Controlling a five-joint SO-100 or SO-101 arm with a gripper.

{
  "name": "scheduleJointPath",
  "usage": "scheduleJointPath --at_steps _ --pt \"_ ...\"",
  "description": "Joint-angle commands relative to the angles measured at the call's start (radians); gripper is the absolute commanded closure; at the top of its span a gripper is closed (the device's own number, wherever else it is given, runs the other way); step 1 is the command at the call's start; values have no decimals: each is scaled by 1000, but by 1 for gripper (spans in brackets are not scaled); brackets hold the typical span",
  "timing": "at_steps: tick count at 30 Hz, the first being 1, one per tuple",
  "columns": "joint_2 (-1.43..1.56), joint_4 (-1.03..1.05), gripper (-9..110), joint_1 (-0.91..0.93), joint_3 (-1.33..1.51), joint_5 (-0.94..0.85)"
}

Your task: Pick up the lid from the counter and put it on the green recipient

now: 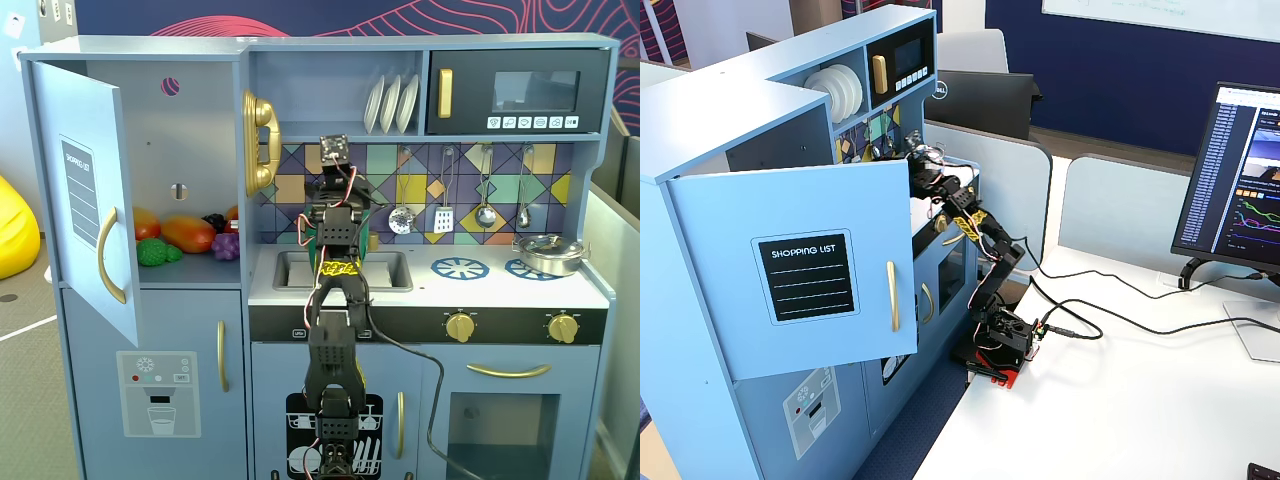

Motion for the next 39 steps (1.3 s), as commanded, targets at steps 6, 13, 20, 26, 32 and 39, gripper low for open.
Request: scheduleJointPath --at_steps 6,13,20,26,32,39 --pt "457 364 72 40 225 -8" --pt "811 600 93 26 781 17" --pt "1005 601 101 12 1331 37" --pt "1104 589 101 -18 1577 163" --pt "1126 634 101 -20 1707 227" --pt "1127 726 101 -37 1740 327"
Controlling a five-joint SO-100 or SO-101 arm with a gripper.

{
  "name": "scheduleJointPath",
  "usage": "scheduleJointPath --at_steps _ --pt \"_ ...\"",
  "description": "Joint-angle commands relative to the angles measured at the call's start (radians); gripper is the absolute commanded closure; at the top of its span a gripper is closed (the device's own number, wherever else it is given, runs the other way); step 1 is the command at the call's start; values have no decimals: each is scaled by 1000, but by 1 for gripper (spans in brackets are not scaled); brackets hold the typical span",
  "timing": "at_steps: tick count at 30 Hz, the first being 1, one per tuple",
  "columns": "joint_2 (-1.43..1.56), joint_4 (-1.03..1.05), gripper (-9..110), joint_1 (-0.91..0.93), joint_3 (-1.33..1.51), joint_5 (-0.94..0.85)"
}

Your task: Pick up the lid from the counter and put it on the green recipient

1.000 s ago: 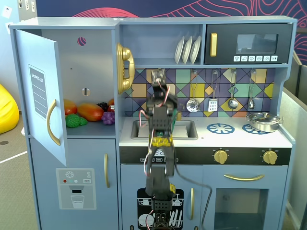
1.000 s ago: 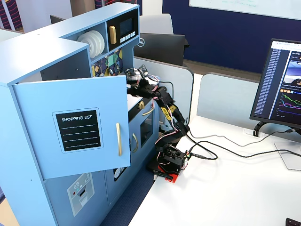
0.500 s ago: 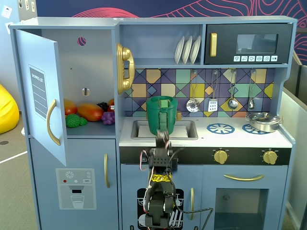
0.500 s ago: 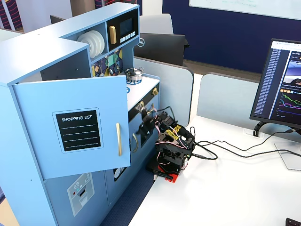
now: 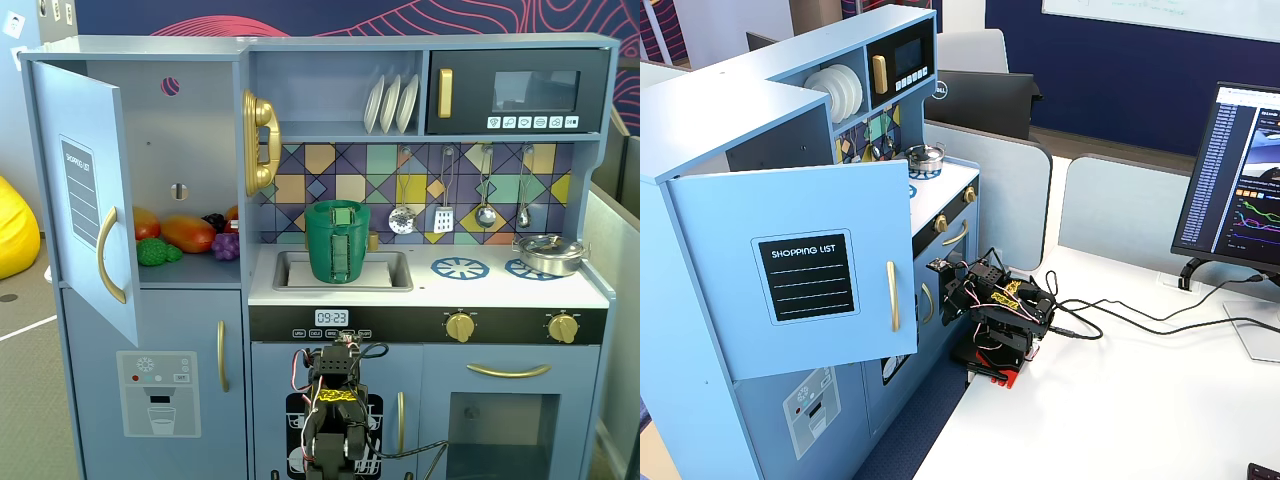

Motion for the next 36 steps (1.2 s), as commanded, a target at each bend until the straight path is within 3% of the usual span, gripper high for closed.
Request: scheduleJointPath --at_steps 1,4,7,36 --pt "8 71 101 -5 -3 28" --pt "8 241 101 -8 -3 -184" --pt "8 261 100 8 -3 -43" --pt "8 262 99 55 -3 -55"
